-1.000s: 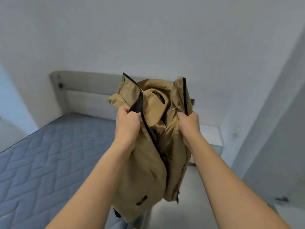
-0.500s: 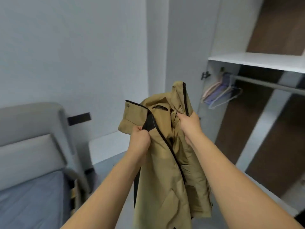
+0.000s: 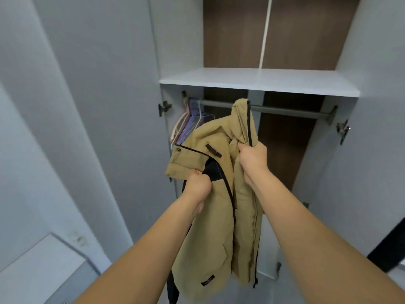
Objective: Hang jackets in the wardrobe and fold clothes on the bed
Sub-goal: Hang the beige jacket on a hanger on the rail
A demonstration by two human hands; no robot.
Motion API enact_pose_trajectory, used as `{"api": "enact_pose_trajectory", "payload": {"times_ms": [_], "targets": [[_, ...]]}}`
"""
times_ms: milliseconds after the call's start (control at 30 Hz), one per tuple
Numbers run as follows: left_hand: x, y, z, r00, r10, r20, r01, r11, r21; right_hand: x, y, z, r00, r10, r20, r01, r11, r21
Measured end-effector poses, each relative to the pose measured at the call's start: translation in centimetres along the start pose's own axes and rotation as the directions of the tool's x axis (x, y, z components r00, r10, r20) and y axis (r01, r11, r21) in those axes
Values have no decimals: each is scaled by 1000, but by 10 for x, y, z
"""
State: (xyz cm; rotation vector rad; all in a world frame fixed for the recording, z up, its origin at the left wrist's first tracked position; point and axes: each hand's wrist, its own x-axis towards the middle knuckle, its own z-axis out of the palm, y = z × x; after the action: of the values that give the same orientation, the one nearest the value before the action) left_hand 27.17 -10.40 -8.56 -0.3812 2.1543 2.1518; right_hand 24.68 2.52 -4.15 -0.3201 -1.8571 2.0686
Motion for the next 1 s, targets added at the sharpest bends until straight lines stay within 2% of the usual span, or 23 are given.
{"api": "enact_pose_trajectory", "payload": {"times_ms": [100, 167, 300, 367, 467, 533, 600, 733, 800, 900, 1000], "targets": [[59, -1, 20, 994, -7, 105, -8, 989, 145, 49, 3, 2, 999, 14, -53, -12, 999, 36], [93, 1, 26, 992, 0, 124, -36, 958, 284, 79, 8, 10, 997, 30, -66, -26, 998, 50], [168, 4, 21, 979, 71, 192, -164, 833, 529, 126, 11, 32, 996, 14, -91, -10, 999, 49], [208, 6, 15, 967, 40, 252, -189, 774, 605, 152, 12, 42, 995, 11, -101, -9, 1000, 23], [273, 24, 10, 968, 42, 248, -202, 717, 667, 189, 18, 56, 998, 4, -57, -6, 999, -52], [314, 42, 6, 968, 163, 192, -252, 655, 712, 210, 28, 63, 1000, -15, -19, 12, 991, -130], [356, 59, 4, 960, 219, 172, -275, 634, 723, 229, 40, 67, 999, -33, -41, 23, 974, -225], [443, 78, 12, 966, 150, 212, -260, 584, 769, 262, 65, 75, 996, -19, -92, -28, 874, -485], [480, 77, 21, 975, 89, 203, -215, 601, 770, 273, 74, 79, 993, -10, -119, -58, 831, -553], [519, 64, 37, 986, 21, 164, -134, 682, 719, 288, 81, 85, 989, -18, -145, -76, 784, -616], [545, 52, 49, 989, 90, 118, -148, 679, 719, 301, 83, 86, 988, -44, -150, -69, 741, -668]]}}
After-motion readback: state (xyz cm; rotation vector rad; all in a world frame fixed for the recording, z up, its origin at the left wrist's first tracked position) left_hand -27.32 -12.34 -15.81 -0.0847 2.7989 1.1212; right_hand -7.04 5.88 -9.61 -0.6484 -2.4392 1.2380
